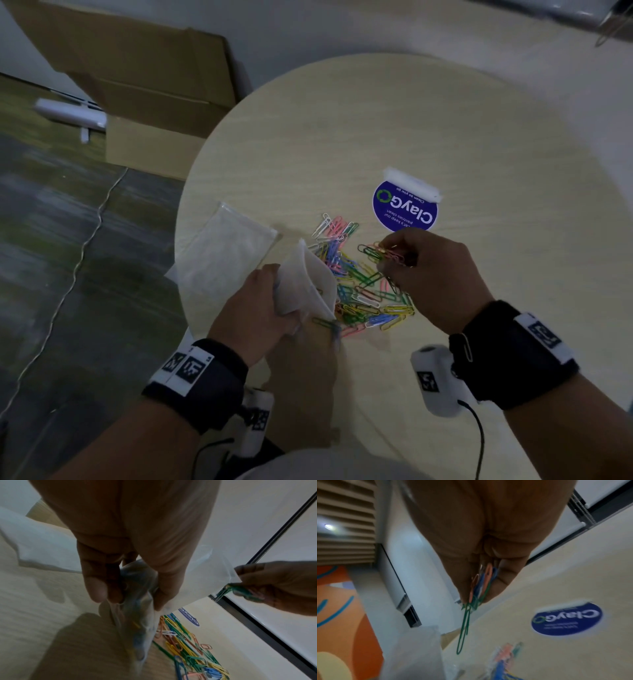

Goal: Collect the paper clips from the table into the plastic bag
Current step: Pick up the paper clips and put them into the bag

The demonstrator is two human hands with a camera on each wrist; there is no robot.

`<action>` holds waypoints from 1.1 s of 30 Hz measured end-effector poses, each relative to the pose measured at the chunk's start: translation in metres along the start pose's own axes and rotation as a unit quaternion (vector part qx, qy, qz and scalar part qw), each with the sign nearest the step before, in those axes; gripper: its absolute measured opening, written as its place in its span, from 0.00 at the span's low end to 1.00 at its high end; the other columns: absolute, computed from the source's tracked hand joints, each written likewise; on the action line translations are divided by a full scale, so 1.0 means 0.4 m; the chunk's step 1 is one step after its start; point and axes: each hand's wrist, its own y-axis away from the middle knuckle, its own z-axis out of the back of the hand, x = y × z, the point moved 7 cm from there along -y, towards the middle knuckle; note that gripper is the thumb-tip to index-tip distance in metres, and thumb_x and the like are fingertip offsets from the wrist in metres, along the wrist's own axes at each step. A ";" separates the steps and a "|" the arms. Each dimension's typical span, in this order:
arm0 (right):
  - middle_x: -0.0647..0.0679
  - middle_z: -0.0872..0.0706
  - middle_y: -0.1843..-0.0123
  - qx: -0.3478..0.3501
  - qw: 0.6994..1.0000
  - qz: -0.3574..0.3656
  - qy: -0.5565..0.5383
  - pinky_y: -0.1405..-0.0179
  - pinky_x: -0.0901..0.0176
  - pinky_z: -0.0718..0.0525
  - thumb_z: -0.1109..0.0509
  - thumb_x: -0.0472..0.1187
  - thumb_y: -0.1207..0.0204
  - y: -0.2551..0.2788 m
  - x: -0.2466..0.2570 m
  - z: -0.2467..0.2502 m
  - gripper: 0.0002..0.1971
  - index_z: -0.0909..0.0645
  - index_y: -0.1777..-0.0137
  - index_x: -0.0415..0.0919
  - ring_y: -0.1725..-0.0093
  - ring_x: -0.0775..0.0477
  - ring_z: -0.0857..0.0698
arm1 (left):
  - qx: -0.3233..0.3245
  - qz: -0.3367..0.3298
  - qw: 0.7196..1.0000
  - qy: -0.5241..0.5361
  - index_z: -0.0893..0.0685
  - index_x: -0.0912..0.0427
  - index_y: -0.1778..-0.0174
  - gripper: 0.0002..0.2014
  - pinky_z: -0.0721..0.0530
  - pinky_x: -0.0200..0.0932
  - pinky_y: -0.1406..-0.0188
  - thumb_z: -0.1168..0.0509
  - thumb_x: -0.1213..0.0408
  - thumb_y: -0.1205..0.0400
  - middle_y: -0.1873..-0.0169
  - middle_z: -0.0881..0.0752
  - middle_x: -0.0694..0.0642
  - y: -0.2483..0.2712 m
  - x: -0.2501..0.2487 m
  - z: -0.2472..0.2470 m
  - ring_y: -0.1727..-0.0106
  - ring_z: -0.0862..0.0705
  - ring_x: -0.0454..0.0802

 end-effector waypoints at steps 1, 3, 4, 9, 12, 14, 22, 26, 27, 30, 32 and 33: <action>0.57 0.11 0.66 0.011 1.000 0.011 -0.004 0.62 0.63 0.19 0.23 0.42 0.31 0.004 0.024 0.003 0.08 0.16 0.54 0.53 0.67 0.59 0.15 | -0.003 0.002 1.000 -0.008 0.29 0.45 0.33 0.32 0.17 0.53 0.45 0.24 0.47 0.31 0.41 0.21 0.50 -0.002 -0.001 0.000 0.42 0.17 0.55; 0.57 0.12 0.67 0.030 0.999 0.028 -0.023 0.65 0.68 0.22 0.23 0.42 0.31 0.013 0.067 0.000 0.07 0.16 0.55 0.53 0.66 0.58 0.15 | -0.010 0.005 1.000 -0.024 0.29 0.48 0.32 0.32 0.19 0.50 0.45 0.23 0.49 0.30 0.41 0.22 0.53 -0.005 -0.007 -0.001 0.40 0.17 0.58; 0.57 0.12 0.67 0.037 0.998 0.038 -0.032 0.65 0.69 0.22 0.23 0.41 0.31 0.016 0.086 -0.006 0.07 0.16 0.55 0.53 0.66 0.58 0.16 | -0.014 0.003 1.000 -0.027 0.28 0.48 0.32 0.32 0.19 0.49 0.45 0.23 0.50 0.30 0.41 0.22 0.53 -0.007 -0.012 -0.001 0.40 0.18 0.58; 0.56 0.12 0.63 0.056 0.996 0.070 0.026 0.62 0.71 0.24 0.26 0.42 0.31 0.010 0.127 -0.080 0.07 0.16 0.54 0.52 0.64 0.57 0.18 | -0.016 -0.012 0.999 -0.036 0.27 0.49 0.36 0.28 0.17 0.51 0.47 0.25 0.49 0.29 0.45 0.21 0.54 -0.009 -0.023 -0.005 0.43 0.18 0.59; 0.50 0.09 0.57 0.072 0.991 0.086 0.077 0.55 0.53 0.18 0.29 0.44 0.31 0.003 0.140 -0.131 0.08 0.16 0.52 0.50 0.54 0.44 0.14 | -0.013 -0.021 0.999 -0.029 0.27 0.48 0.41 0.26 0.17 0.55 0.51 0.28 0.44 0.31 0.49 0.21 0.53 -0.010 -0.022 -0.010 0.47 0.18 0.59; 0.46 0.09 0.53 0.090 0.983 0.108 0.120 0.54 0.50 0.19 0.32 0.46 0.28 0.005 0.157 -0.152 0.09 0.15 0.49 0.49 0.50 0.39 0.14 | -0.012 -0.023 0.999 -0.021 0.27 0.48 0.42 0.26 0.17 0.55 0.52 0.28 0.45 0.32 0.50 0.21 0.53 -0.010 -0.020 -0.014 0.48 0.17 0.59; 0.51 0.08 0.52 0.050 0.996 0.060 -0.040 0.47 0.55 0.16 0.29 0.40 0.26 0.009 0.133 -0.067 0.10 0.12 0.47 0.47 0.55 0.55 0.11 | -0.019 -0.008 1.000 0.021 0.24 0.47 0.42 0.27 0.17 0.55 0.47 0.26 0.52 0.36 0.48 0.20 0.52 -0.003 0.006 -0.015 0.45 0.16 0.57; 0.54 0.10 0.63 0.019 0.999 -0.036 0.023 0.56 0.58 0.17 0.24 0.40 0.33 0.022 -0.037 -0.041 0.05 0.14 0.58 0.48 0.62 0.55 0.13 | -0.011 -0.002 1.000 0.029 0.25 0.45 0.40 0.30 0.16 0.55 0.48 0.20 0.54 0.35 0.45 0.19 0.50 0.015 0.025 -0.004 0.44 0.16 0.54; 0.52 0.11 0.64 0.041 0.995 -0.060 0.067 0.57 0.56 0.18 0.24 0.40 0.35 0.032 -0.087 -0.053 0.06 0.17 0.60 0.47 0.60 0.50 0.13 | -0.010 -0.002 0.999 0.031 0.25 0.44 0.41 0.30 0.15 0.54 0.49 0.19 0.54 0.35 0.45 0.18 0.50 0.022 0.033 -0.001 0.45 0.16 0.54; 0.44 0.13 0.60 0.148 0.972 -0.089 0.159 0.58 0.53 0.23 0.26 0.41 0.36 0.079 -0.184 -0.139 0.06 0.21 0.64 0.46 0.54 0.38 0.15 | -0.016 0.005 0.999 0.032 0.25 0.41 0.42 0.30 0.15 0.55 0.49 0.19 0.54 0.37 0.45 0.16 0.50 0.042 0.060 0.015 0.45 0.15 0.53; 0.40 0.13 0.57 0.170 0.966 -0.075 0.178 0.57 0.52 0.23 0.31 0.40 0.31 0.094 -0.197 -0.196 0.02 0.21 0.64 0.45 0.51 0.35 0.15 | -0.015 0.011 0.999 0.032 0.25 0.41 0.42 0.30 0.14 0.55 0.50 0.19 0.53 0.38 0.47 0.16 0.49 0.048 0.067 0.021 0.46 0.14 0.51; 0.40 0.12 0.56 0.163 0.969 -0.068 0.171 0.56 0.51 0.23 0.32 0.40 0.30 0.091 -0.195 -0.217 0.02 0.20 0.63 0.44 0.50 0.35 0.15 | -0.014 0.013 0.999 0.033 0.25 0.41 0.42 0.30 0.14 0.54 0.50 0.19 0.54 0.37 0.47 0.16 0.48 0.049 0.067 0.023 0.47 0.14 0.50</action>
